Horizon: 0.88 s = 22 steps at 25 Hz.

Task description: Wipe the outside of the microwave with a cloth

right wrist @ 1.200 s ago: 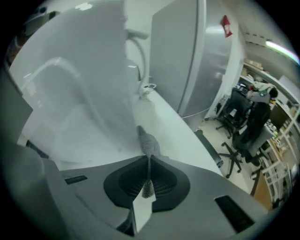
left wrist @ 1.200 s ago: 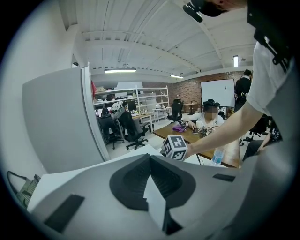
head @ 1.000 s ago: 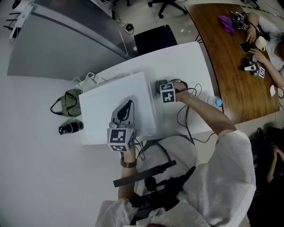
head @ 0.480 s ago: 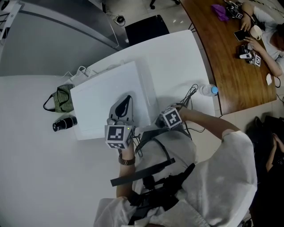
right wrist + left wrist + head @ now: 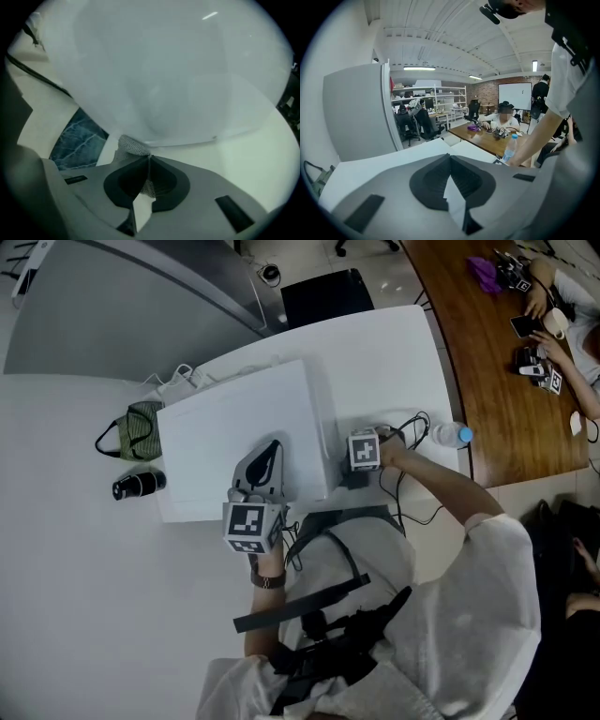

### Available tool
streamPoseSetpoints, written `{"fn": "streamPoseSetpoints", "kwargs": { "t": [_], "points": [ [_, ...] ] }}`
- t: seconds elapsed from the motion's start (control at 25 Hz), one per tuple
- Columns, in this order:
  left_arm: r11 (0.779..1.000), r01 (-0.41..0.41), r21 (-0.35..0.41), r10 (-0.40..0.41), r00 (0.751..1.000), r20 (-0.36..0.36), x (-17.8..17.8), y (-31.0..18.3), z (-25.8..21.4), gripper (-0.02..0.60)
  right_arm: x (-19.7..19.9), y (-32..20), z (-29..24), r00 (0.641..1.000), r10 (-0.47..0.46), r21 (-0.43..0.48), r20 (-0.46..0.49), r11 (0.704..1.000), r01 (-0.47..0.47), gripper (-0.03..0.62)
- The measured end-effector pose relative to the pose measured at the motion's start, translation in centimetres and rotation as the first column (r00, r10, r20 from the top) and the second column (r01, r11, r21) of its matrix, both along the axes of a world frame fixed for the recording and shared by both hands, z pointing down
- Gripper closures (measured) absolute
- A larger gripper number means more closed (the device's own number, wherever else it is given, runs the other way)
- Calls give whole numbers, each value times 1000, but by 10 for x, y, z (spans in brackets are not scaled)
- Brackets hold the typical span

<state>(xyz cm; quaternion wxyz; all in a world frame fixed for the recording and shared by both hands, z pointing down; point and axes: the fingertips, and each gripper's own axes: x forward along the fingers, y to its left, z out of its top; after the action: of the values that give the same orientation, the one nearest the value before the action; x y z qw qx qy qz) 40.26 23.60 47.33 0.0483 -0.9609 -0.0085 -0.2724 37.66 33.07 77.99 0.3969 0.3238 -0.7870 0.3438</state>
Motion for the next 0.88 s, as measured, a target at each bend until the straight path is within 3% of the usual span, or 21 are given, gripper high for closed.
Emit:
{"fn": "streamPoseSetpoints", "kwargs": {
  "t": [0.24,0.4,0.48,0.52,0.6,0.68,0.8,0.88],
  "points": [
    [999,14,32,-14,1000,0,-2,-18,-10,554,97,-70,-5,978,173,93,-118,982,-163,572],
    [999,2,40,-2,1000,2,-2,-19,-11,554,164,-115,-8,936,307,175,-172,945,-277,572],
    [999,-12,37,11,1000,5,-5,-17,-9,554,198,-132,-11,898,390,219,-205,912,-346,572],
    [999,-16,35,16,1000,7,-8,-17,-8,554,217,-139,-15,868,450,251,-210,883,-397,572],
    [999,-16,37,15,1000,11,-17,-18,-9,554,250,-153,-30,784,597,324,-169,785,-528,572],
    [999,-6,37,5,1000,14,-30,-25,-11,554,270,-163,-57,686,724,400,-80,653,-643,572],
    [1000,-4,21,4,1000,-2,-51,-39,-15,554,276,-163,-119,560,826,517,58,455,-725,572],
    [1000,-13,12,13,999,-29,-69,-48,-24,554,256,-154,-161,502,855,566,128,353,-745,572]
  ]
}}
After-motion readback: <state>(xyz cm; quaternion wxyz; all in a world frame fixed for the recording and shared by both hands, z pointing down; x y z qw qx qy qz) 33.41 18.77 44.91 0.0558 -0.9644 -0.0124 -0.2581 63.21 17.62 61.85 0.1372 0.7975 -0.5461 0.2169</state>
